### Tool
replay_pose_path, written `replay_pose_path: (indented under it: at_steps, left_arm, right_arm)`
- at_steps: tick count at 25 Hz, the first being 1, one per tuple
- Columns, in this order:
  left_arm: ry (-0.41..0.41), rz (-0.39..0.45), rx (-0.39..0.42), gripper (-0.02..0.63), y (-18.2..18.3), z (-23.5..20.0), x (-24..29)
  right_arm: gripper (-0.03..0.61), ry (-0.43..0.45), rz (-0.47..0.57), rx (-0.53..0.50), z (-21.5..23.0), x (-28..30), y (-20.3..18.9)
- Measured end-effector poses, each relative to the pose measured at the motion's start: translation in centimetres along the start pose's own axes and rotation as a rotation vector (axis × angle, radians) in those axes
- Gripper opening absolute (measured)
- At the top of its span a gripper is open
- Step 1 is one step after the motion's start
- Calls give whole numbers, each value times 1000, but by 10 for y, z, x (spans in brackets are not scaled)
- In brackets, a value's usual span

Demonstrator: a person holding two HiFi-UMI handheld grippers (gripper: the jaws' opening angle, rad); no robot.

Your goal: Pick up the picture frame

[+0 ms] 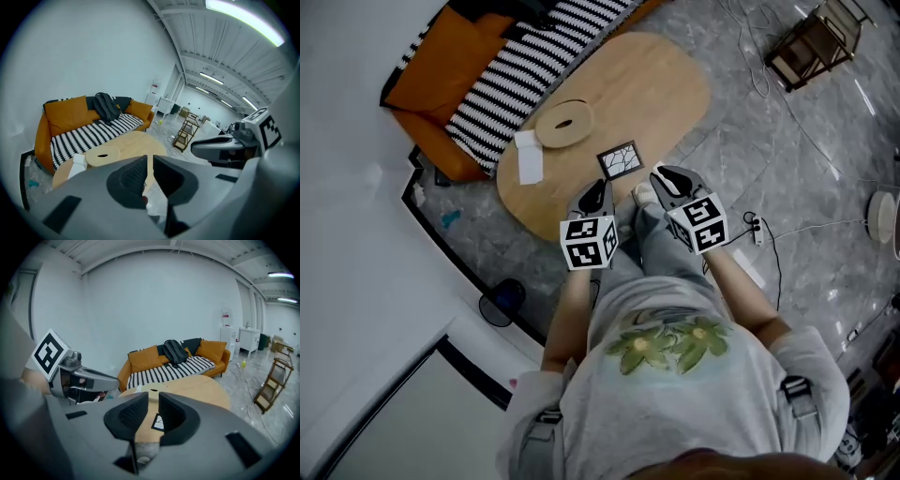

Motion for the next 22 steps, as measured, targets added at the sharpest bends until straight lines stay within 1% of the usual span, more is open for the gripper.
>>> replay_pose_path:
  at_steps: [3, 6, 11, 19, 22]
  left_arm:
    - [16, -23, -15, 74, -8, -8, 10]
    - [34, -39, -17, 94, -13, -15, 19]
    - [48, -59, -18, 104, -22, -24, 30]
    - [75, -95, -19, 106, -42, -38, 50]
    - [81, -99, -32, 106, -49, -42, 57]
  right_arm:
    - [61, 5, -21, 4, 7, 12, -5]
    - [71, 13, -42, 10, 12, 23, -11]
    - [77, 29, -88, 21, 17, 32, -21]
    - [83, 33, -118, 36, 29, 52, -43]
    - [84, 37, -133, 34, 34, 59, -50]
Point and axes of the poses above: the fingertips, and each gripper's own axes: x forward along the fingers, z to its right, y out of its top, the point moved 1 cm from there along -x, backward along the fingers, and after that the axes turned 14 degrees about z, right-handed, at the moved point
